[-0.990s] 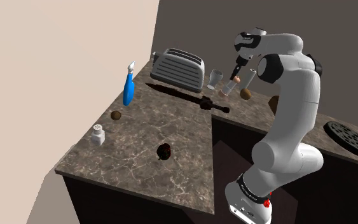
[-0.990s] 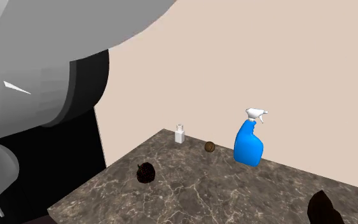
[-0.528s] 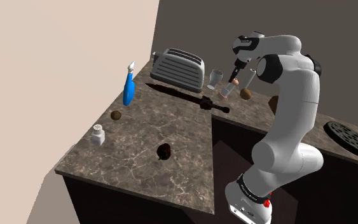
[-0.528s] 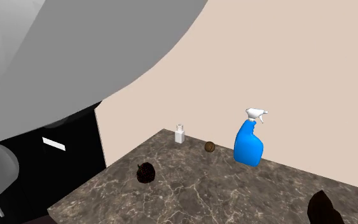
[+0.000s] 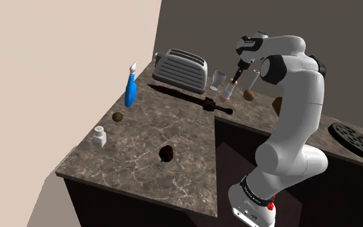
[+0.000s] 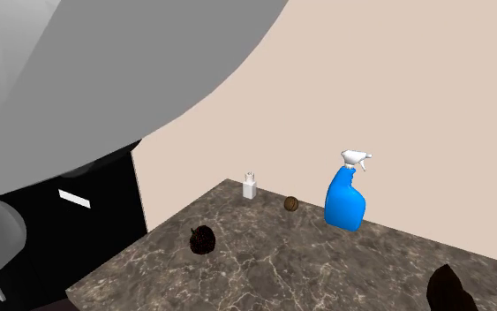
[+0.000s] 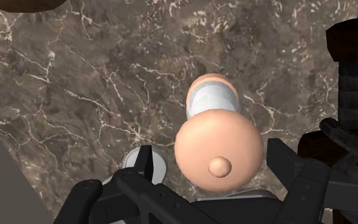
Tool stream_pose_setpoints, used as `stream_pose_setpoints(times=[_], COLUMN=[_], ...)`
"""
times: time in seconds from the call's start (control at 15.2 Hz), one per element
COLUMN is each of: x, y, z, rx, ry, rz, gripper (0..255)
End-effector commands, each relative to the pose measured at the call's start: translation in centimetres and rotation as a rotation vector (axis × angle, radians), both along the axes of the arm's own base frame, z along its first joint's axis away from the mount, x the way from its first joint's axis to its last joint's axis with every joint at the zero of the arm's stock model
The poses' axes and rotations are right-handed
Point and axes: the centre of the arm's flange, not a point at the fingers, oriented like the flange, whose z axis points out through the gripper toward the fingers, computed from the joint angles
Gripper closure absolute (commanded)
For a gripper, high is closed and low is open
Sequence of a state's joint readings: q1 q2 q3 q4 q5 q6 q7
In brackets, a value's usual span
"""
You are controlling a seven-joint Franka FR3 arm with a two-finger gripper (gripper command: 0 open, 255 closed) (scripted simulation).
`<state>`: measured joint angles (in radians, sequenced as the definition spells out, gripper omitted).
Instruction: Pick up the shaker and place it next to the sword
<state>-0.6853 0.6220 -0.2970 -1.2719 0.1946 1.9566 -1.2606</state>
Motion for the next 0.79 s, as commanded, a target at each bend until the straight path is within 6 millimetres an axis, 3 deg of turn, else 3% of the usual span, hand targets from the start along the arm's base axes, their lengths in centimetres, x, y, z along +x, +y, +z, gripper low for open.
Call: stream_pose_setpoints(times=[0.0,0.07,0.33,0.73], x=[0.0,0.0,-0.3,-0.3], y=[0.0,0.0,0.3,0.3], z=[0.0,0.0,5.0,5.0], rx=[0.0,0.0,0.0,0.0], ry=[0.0,0.0,0.0,0.0], rz=[0.0,0.0,0.0,0.0], gripper=[0,0,0,0])
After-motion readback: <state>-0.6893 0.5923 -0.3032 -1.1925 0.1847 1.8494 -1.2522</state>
